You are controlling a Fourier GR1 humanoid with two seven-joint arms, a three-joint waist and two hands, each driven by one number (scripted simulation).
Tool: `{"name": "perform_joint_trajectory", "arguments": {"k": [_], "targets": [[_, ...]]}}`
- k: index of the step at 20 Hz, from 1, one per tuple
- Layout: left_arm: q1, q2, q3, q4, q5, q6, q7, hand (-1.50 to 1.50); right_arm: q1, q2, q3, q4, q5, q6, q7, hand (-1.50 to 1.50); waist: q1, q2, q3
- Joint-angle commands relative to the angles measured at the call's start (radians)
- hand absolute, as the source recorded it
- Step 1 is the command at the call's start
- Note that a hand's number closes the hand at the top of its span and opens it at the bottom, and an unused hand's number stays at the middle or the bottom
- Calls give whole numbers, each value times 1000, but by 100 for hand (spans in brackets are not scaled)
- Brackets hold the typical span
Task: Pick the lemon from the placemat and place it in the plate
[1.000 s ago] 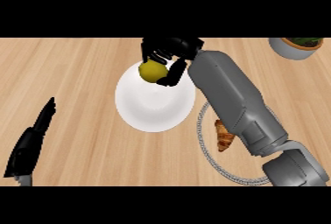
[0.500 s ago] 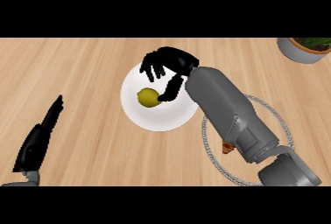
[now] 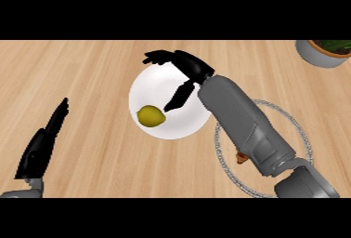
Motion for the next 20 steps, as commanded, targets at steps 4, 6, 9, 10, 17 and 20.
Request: {"name": "perform_joint_trajectory", "arguments": {"k": [4,6,9,10,17,20], "targets": [[51,-2,22,23,-2,12,-53,0,-60,-13,-177,58,-163,-39,52,-150,-33,-2,0],[61,-10,-5,-61,-11,9,14,0,-66,-12,-215,90,-188,-59,53,-150,-24,-1,1],[8,-8,7,-7,-10,10,-1,0,-80,-122,-295,116,-265,95,1,-150,-17,16,1],[59,9,21,-68,28,-26,4,0,-67,-140,-305,129,-270,103,-20,-150,-3,11,1],[36,-2,-1,-55,-6,-10,-23,0,-25,-291,-332,172,-273,255,-174,-150,16,24,3],[31,-2,4,-47,2,-17,-12,0,1,-352,-314,180,-247,313,-236,-150,19,29,3]]}}
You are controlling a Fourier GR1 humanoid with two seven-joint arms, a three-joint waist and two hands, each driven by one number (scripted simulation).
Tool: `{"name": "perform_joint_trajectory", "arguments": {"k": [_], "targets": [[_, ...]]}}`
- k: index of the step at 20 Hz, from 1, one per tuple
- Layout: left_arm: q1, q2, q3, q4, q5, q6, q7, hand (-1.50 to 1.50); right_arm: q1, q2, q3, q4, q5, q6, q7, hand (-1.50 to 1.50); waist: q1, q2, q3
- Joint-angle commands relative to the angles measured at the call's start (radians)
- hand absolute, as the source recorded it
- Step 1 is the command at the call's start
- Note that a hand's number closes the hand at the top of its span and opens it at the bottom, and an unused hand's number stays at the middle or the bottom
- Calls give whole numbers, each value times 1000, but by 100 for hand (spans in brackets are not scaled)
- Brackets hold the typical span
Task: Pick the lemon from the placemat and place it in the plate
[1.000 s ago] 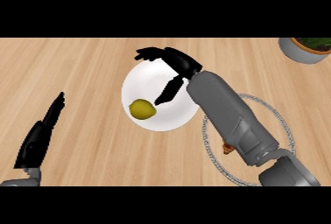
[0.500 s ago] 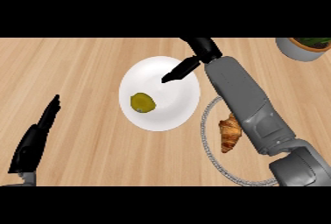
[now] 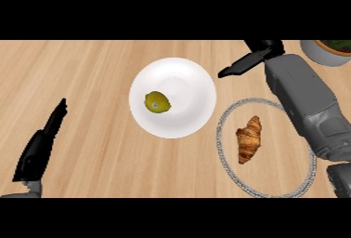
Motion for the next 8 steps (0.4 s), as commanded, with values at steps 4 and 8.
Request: {"name": "perform_joint_trajectory", "arguments": {"k": [4,8], "targets": [[-20,7,9,24,8,-15,-14,0,13,-100,-4,36,19,79,-99,-150,19,10,1],[-31,-23,-24,7,-20,10,-3,0,-1,-127,-5,58,26,89,-91,-150,29,13,1]]}}
